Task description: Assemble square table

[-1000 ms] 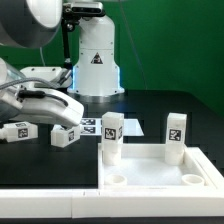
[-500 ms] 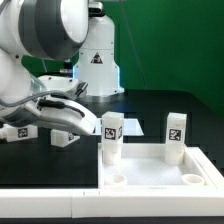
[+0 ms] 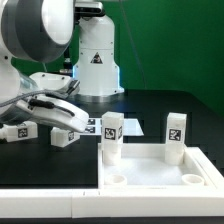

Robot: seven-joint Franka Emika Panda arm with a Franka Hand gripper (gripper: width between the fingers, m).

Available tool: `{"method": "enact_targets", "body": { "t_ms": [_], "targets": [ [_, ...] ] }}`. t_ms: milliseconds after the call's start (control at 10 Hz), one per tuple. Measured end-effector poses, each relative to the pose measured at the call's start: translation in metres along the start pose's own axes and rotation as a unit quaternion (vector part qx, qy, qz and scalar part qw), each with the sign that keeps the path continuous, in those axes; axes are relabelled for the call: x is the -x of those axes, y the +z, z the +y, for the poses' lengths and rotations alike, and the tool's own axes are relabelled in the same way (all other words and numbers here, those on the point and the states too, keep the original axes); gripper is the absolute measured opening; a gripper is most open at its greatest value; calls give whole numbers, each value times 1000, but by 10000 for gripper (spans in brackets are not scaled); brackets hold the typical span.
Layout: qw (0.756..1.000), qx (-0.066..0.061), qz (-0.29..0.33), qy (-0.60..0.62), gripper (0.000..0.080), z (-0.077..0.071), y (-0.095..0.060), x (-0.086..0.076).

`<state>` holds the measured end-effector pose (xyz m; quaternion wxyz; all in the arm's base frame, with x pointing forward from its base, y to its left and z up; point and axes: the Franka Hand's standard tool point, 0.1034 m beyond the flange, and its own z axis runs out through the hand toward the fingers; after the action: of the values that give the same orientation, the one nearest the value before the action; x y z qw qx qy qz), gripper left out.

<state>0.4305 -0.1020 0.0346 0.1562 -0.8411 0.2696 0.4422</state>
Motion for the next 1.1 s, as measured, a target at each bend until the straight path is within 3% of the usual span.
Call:
{"method": "enact_targets", "body": {
  "t_ms": [200,500,900,1000,1100],
  "targets": [
    [1000,-6,-2,3,649,0,5,-3],
    [1000,2,-8,3,649,-6,19,-7],
    [1000,4,-13,5,649,-5,25,-9],
    [1000,4,-13,5,535,-5,25,-9],
    [1000,4,-13,5,353,-5,25,-9]
  ]
}}
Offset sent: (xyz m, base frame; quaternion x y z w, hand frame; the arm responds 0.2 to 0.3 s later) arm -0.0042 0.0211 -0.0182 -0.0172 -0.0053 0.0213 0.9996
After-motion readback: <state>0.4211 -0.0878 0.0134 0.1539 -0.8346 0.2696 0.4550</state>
